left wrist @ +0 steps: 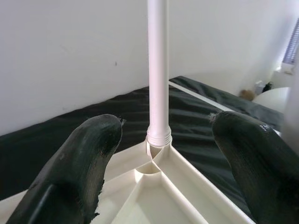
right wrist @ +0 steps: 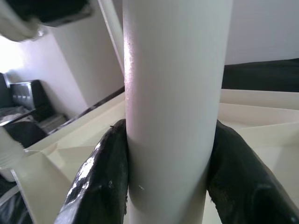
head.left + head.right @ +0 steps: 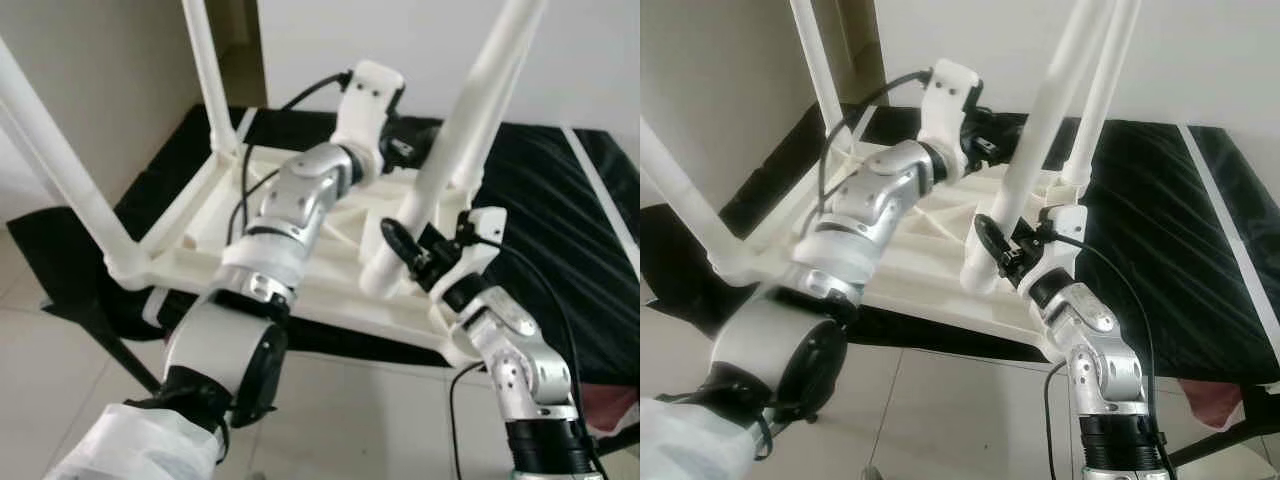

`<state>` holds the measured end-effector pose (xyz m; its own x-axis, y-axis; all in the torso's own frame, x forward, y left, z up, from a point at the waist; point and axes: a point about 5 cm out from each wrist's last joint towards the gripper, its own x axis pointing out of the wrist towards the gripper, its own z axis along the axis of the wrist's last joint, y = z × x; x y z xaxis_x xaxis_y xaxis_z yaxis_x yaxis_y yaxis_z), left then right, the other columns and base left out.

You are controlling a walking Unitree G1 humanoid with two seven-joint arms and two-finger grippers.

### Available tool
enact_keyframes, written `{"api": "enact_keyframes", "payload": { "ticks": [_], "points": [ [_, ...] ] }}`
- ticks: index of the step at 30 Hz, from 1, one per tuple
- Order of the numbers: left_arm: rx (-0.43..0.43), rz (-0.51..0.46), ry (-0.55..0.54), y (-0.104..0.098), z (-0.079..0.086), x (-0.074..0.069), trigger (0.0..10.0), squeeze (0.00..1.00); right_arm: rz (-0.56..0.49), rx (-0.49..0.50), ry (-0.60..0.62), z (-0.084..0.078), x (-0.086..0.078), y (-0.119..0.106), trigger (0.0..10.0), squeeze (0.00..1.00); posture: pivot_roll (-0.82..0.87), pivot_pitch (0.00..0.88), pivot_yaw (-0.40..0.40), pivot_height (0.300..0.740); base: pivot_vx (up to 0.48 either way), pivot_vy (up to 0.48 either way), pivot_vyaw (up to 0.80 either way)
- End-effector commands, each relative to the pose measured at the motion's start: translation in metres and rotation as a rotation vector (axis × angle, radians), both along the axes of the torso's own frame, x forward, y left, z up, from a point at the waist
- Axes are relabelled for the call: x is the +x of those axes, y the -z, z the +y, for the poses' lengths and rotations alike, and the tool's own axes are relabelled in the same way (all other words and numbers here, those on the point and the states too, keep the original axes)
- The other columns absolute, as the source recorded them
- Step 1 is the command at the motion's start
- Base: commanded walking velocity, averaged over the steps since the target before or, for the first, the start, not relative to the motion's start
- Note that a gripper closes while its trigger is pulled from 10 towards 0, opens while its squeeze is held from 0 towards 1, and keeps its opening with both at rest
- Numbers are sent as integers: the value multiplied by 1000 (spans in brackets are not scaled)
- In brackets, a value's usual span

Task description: Building children table

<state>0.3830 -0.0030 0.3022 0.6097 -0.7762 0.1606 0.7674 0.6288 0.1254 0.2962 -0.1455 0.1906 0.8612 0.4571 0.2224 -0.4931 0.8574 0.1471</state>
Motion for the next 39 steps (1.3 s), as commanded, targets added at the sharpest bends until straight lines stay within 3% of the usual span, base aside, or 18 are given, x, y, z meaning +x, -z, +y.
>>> {"api": "enact_keyframes", "payload": {
  "ticks": [1,4,16,21,30,39],
  "points": [
    [-6,5,-23,3,6,3,10000,0,-12,-3,66,-7,1,-4,10000,0,-14,2,3,740,0,0,0],
    [17,39,-60,24,21,6,10000,0,-35,10,178,-15,5,-11,10000,0,-17,6,6,740,0,0,0],
    [52,60,-84,51,42,2,10000,0,-41,1,236,-15,5,-11,10000,0,-3,18,5,740,0,0,0],
    [66,20,-41,62,44,-10,10000,0,-49,-30,296,-15,2,-11,10000,0,-3,25,6,740,0,0,0],
    [13,50,-2,83,37,-33,10000,0,-67,-52,381,-11,-5,-2,10000,0,-10,29,10,740,0,0,0],
    [29,47,53,94,38,-52,10000,0,-114,-73,421,-5,-12,-2,10000,0,-11,32,10,740,0,0,0]
  ]
}}
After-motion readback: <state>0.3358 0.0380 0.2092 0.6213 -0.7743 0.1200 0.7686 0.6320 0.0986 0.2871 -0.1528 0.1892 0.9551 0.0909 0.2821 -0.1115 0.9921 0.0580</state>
